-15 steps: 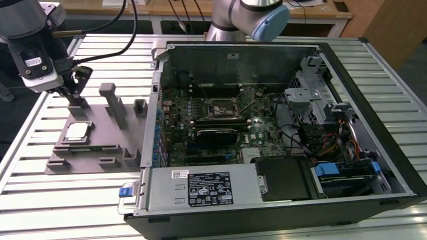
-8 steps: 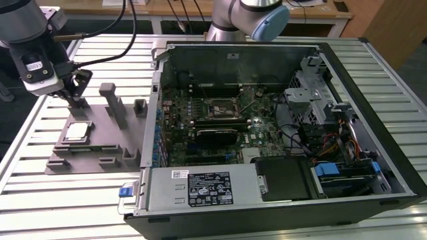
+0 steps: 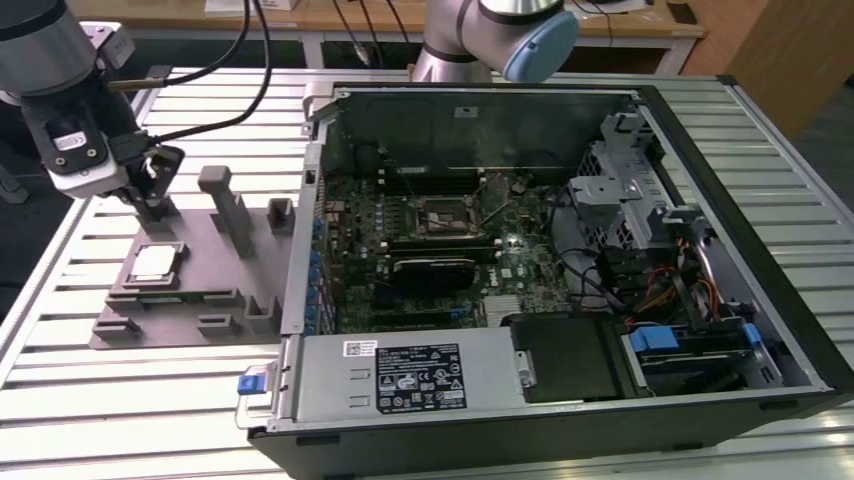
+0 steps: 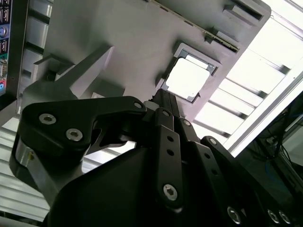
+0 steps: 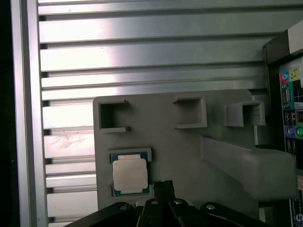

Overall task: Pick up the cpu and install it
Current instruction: 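Pick up the cpu and move it towards the insertion slot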

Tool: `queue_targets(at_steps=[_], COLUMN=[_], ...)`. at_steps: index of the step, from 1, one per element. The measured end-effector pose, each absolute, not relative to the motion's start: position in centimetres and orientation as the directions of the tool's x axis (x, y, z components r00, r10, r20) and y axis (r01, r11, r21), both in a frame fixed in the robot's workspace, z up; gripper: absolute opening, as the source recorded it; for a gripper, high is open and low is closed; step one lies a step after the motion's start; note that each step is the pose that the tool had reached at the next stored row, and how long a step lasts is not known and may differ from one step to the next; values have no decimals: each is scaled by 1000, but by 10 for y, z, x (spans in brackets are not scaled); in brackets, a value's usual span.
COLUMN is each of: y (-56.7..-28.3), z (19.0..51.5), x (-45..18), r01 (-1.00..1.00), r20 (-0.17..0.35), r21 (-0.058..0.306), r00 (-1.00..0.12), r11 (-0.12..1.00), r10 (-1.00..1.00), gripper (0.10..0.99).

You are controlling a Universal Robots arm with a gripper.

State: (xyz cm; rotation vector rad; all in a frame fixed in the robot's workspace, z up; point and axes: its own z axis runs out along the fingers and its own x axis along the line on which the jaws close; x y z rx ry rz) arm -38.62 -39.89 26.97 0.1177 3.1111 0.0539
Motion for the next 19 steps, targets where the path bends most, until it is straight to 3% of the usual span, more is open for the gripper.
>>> queue_targets(at_steps=[19], y=[-399], z=[242], x=[-393], r01=[75], r20=[-27], r21=[36], r00=[-997], r11=[997], r10=[76], gripper=[106])
